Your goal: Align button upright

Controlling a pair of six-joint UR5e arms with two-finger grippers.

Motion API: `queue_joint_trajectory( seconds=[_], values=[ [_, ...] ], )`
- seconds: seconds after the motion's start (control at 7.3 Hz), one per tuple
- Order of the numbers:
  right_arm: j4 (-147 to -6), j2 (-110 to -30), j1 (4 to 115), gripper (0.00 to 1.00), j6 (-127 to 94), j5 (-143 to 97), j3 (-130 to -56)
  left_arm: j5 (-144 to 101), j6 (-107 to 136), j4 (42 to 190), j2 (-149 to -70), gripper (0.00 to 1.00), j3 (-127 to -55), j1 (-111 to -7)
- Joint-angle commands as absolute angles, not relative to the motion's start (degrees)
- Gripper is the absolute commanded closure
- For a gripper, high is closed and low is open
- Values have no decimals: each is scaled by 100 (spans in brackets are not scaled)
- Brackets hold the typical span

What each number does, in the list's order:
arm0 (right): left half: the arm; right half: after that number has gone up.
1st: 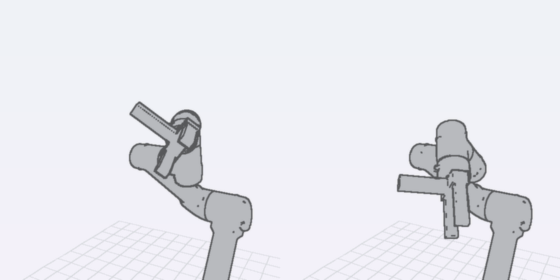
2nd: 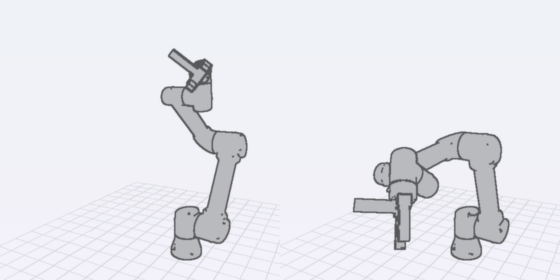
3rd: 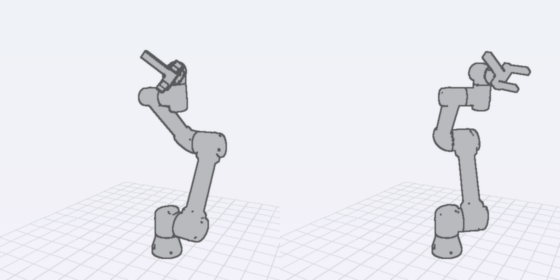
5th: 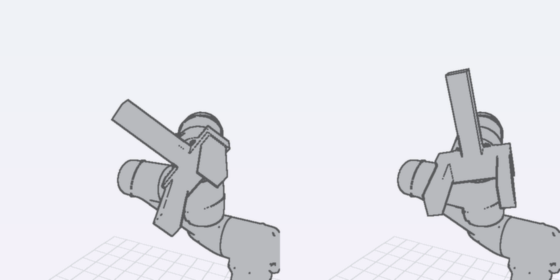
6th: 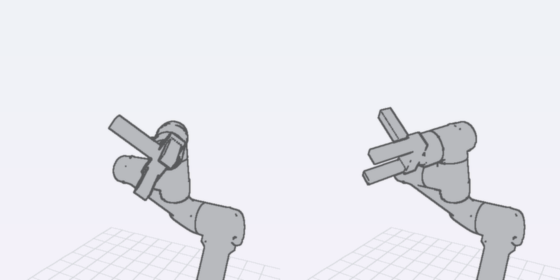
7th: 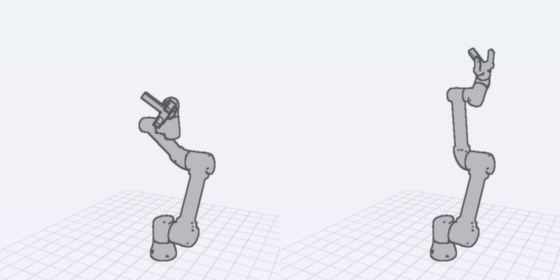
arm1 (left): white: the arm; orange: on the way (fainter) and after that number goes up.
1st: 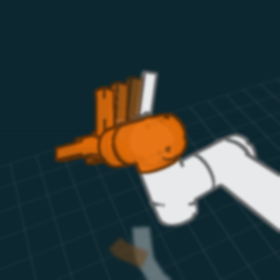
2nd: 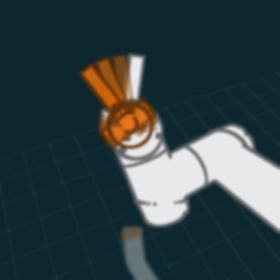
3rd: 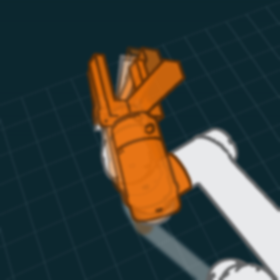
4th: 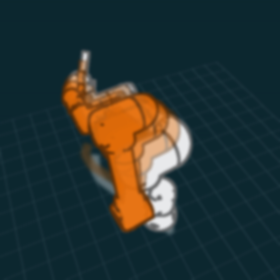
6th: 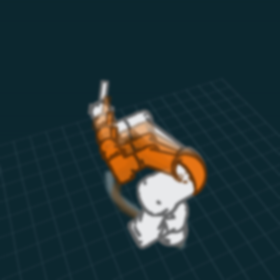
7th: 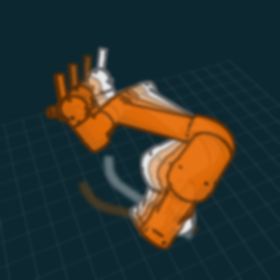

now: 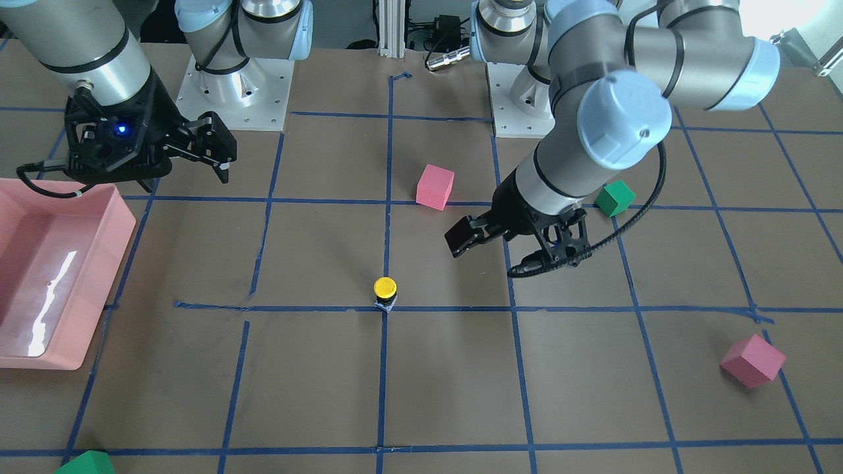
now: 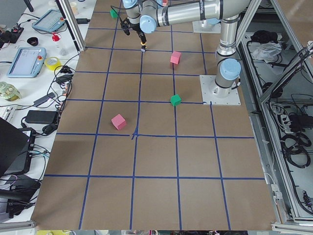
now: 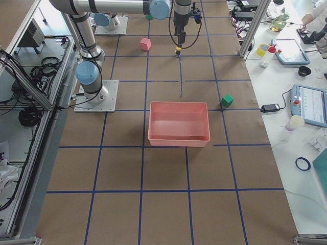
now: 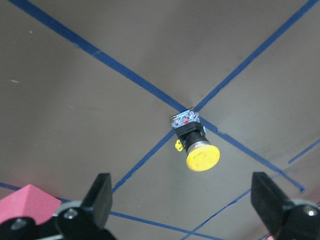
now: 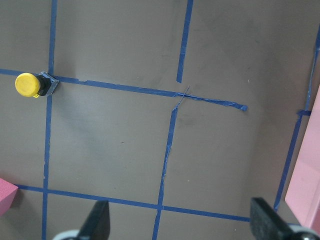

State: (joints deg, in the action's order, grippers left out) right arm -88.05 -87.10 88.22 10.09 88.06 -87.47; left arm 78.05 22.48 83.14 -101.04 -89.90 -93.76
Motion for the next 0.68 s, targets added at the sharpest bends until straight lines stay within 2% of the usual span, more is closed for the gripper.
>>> queue_joint_trajectory(
  seconds=[0.0, 0.55],
  values=[
    [-8972, -8710, 8816, 0, 976, 8789, -8780, 8872, 786, 8700, -9363, 0, -8913, -9264],
    [-9123, -8666, 8824, 0, 852, 8911, -8728, 9018, 738, 9369, -8824, 0, -8771, -9281]
  ],
)
